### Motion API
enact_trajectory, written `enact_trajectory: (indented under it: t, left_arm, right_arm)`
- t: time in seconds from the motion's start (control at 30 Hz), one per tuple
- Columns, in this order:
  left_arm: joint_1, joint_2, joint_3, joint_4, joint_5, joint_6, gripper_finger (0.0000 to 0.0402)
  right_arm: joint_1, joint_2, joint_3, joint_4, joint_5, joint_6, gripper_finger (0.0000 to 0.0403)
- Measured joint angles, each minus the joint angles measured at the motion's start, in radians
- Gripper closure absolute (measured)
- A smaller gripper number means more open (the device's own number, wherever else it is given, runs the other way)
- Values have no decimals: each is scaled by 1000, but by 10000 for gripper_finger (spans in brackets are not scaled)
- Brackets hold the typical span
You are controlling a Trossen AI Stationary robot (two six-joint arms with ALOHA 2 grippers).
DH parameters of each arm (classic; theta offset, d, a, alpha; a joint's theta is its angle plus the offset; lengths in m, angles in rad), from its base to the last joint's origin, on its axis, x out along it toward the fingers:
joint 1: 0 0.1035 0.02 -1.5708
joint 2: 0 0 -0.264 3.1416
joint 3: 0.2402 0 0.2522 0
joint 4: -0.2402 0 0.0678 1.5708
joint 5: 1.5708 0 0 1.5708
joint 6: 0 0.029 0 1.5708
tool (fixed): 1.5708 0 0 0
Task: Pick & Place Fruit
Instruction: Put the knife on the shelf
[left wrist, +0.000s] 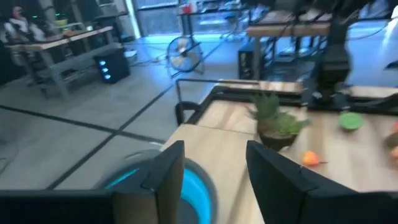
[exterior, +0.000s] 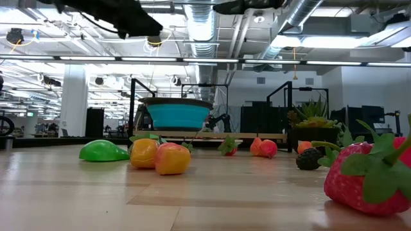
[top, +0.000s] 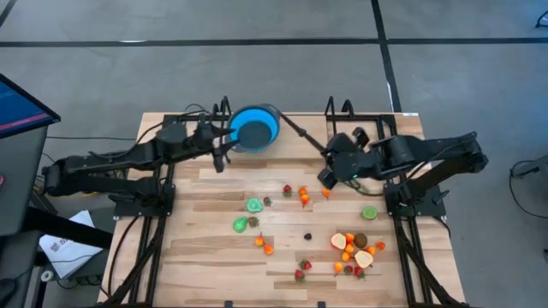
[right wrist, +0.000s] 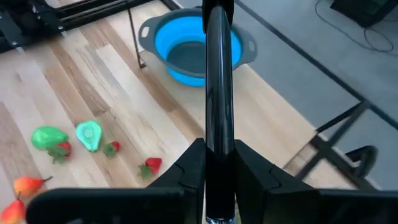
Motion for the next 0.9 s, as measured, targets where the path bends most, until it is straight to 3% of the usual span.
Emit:
enact_trajectory:
  t: [0.33, 0.6, 0.9]
  left_arm:
    - [0, -206, -92, 10, 35, -34, 293]
    - [0, -242, -130, 9, 36, -34, 308]
    - [-3, -242, -133, 16, 51, -34, 310]
  right_arm:
    - [17, 193, 1, -8, 32, 231, 355]
    - [-63, 339, 0, -84, 61, 413, 355]
    - [-203, 441, 1, -92, 55, 378, 355]
